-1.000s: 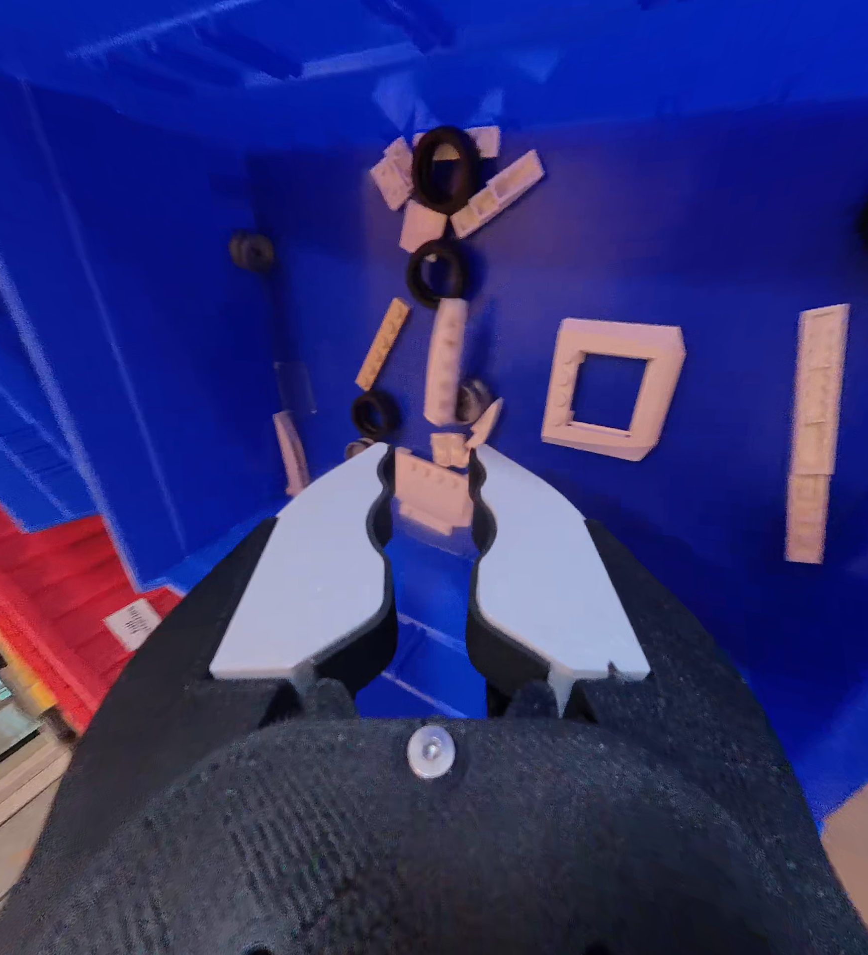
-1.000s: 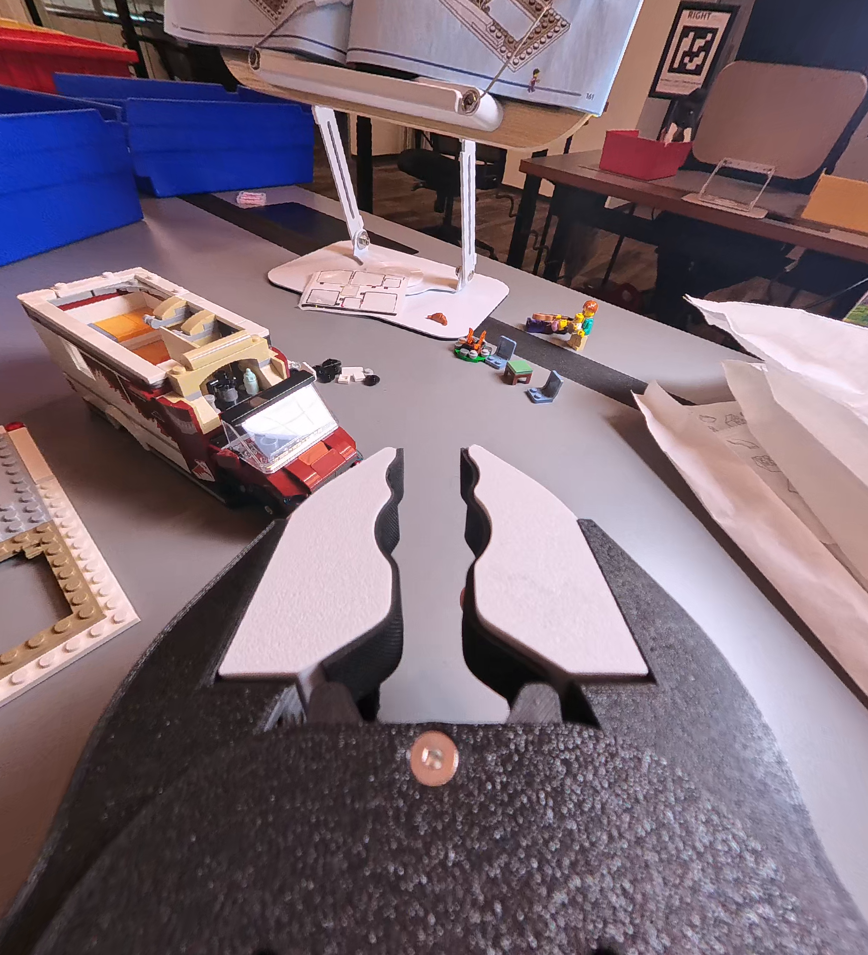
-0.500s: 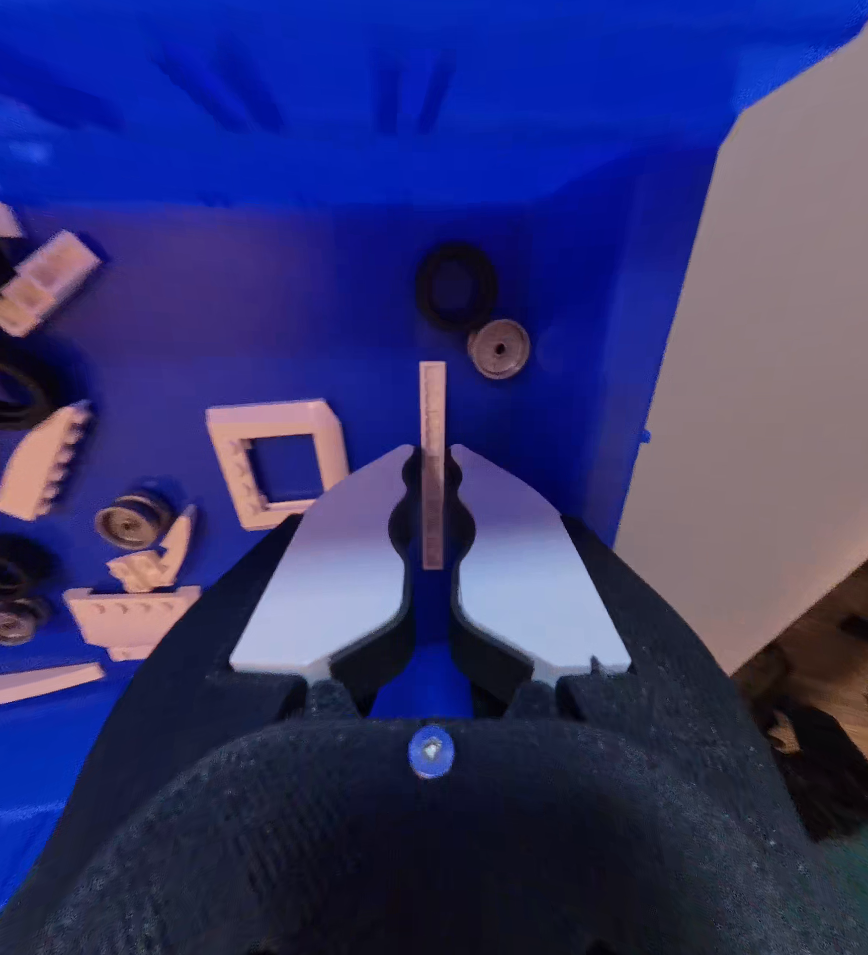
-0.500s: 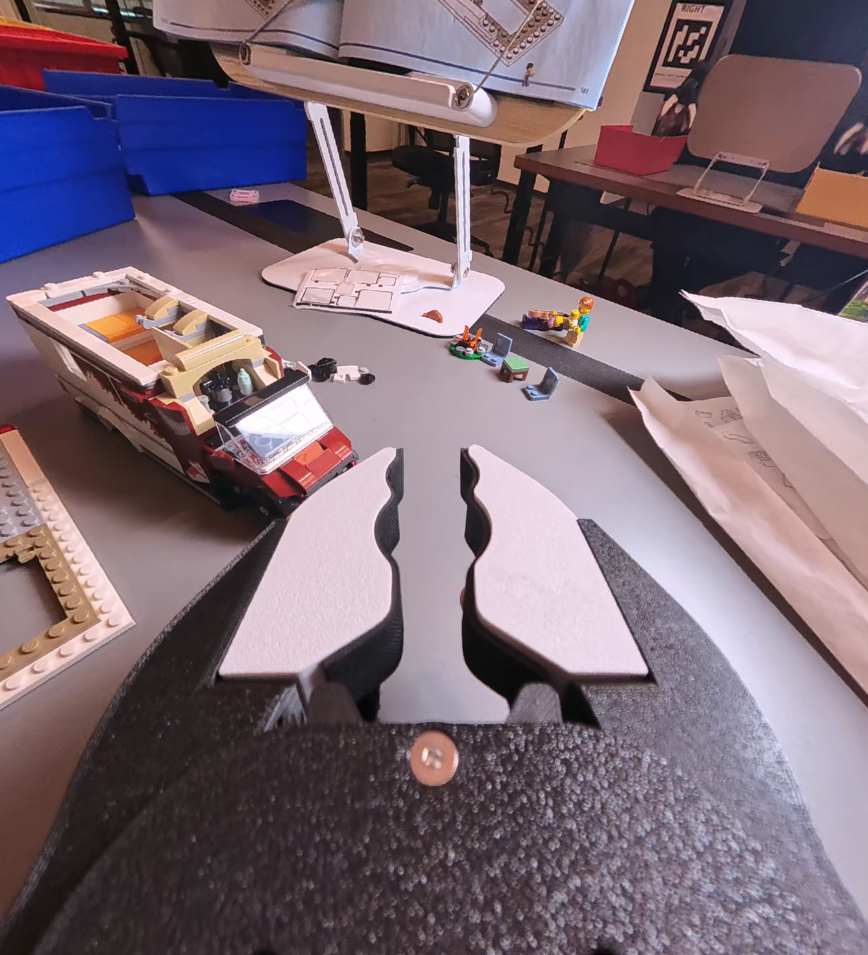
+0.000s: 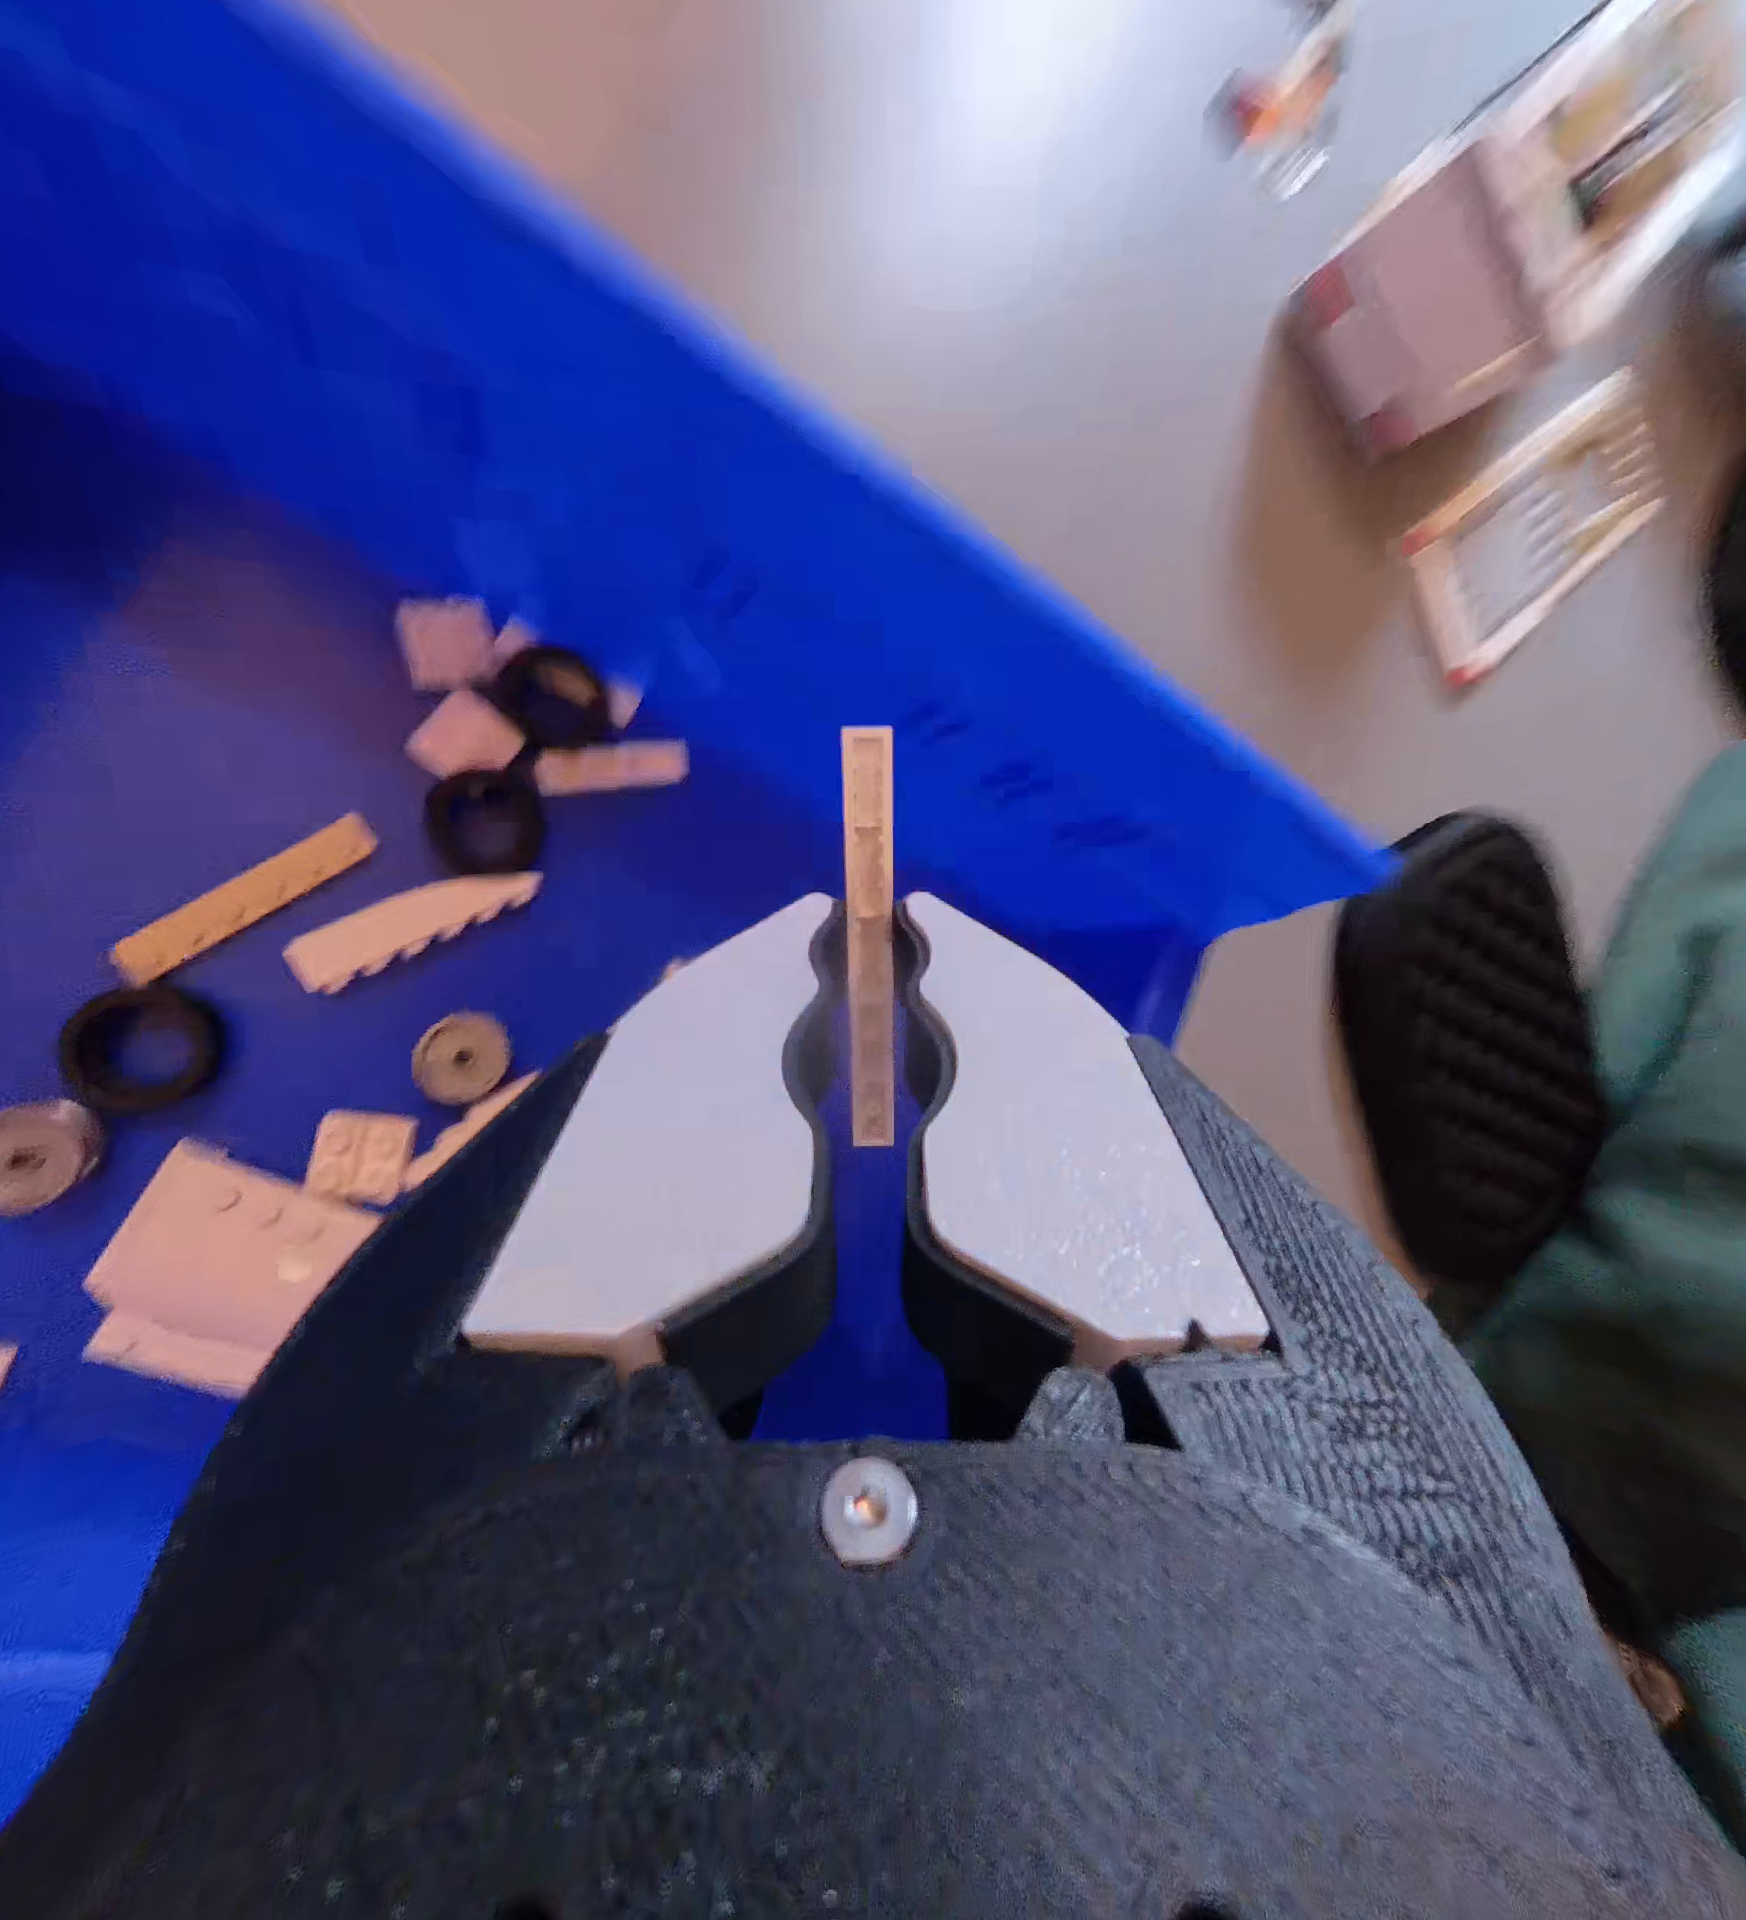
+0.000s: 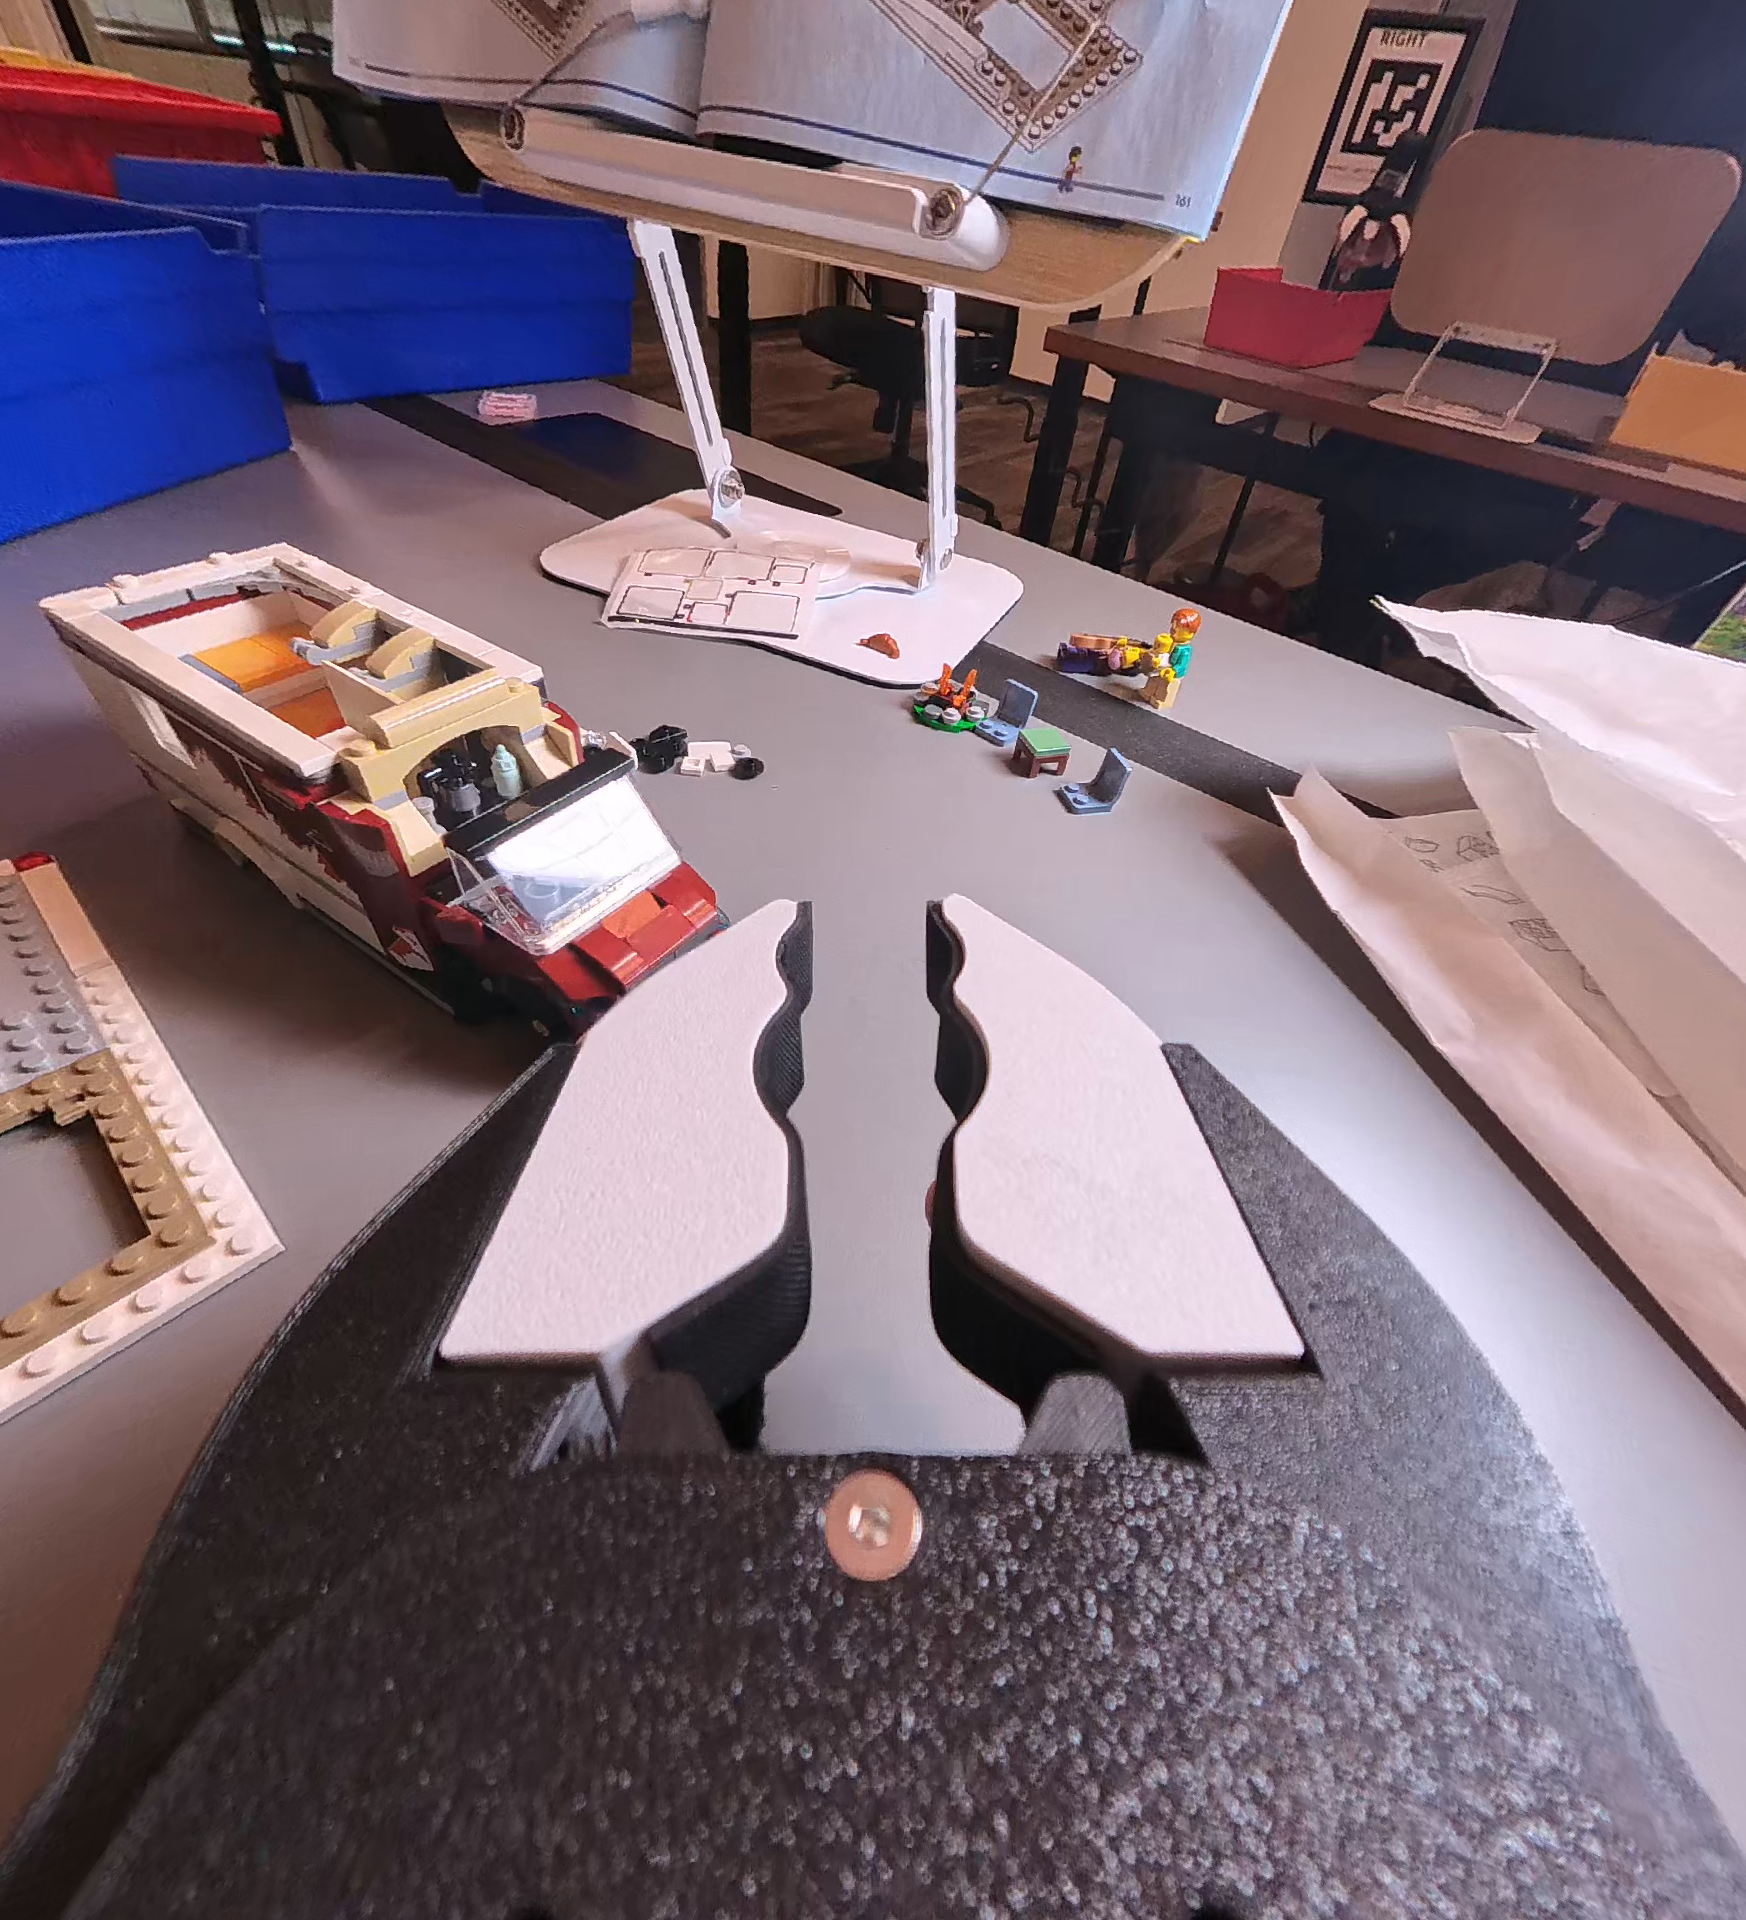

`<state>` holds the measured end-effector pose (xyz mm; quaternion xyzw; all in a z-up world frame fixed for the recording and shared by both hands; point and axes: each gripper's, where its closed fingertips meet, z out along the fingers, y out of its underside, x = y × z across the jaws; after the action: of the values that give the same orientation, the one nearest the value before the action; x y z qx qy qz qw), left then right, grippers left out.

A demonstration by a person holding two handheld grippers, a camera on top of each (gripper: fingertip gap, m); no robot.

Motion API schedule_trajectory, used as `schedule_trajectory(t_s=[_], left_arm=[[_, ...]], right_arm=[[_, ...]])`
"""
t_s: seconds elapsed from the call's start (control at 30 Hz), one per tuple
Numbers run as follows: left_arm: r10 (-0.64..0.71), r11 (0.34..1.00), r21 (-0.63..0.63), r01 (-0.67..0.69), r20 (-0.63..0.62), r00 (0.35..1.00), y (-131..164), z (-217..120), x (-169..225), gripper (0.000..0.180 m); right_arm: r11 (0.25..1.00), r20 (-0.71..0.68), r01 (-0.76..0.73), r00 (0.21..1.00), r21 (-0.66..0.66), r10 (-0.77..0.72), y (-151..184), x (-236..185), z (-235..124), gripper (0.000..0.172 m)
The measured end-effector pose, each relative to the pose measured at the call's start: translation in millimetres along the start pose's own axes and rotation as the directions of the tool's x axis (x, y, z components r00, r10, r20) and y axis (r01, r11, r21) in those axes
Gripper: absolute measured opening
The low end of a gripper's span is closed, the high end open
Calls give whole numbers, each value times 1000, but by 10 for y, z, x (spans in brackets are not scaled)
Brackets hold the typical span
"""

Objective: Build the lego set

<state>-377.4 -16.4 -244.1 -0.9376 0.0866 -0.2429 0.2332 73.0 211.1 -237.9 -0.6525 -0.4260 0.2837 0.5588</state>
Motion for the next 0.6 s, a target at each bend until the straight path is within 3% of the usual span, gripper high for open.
schedule_trajectory(t_s=[0.03,0.1,0.17,0.27,0.4,0.53,0.6], left_arm=[[15,996,90,-9,-66,998,-127,-71,136,9],[74,955,298,-18,-178,981,-416,-258,441,8],[190,861,509,-13,-299,935,-686,-475,876,8],[370,700,714,11,-377,849,-902,-632,1527,8],[535,569,815,110,-468,703,-1002,-439,2302,8],[591,523,832,186,-511,624,-1111,7,2751,8],[593,513,826,232,-537,601,-1162,141,2863,8]], right_arm=[[1000,8,6,1000,8,-6,-21,-26,-2,20],[999,48,26,998,41,-28,-125,-142,-5,21],[995,125,35,991,91,-47,-325,-361,-6,22],[990,351,-9,936,139,-41,-698,-934,-7,25],[987,594,-38,802,156,-63,-1136,-1815,30,29],[984,710,-114,704,138,-18,-1547,-2423,147,40],[987,707,-121,708,106,11,-1631,-2549,241,38]])
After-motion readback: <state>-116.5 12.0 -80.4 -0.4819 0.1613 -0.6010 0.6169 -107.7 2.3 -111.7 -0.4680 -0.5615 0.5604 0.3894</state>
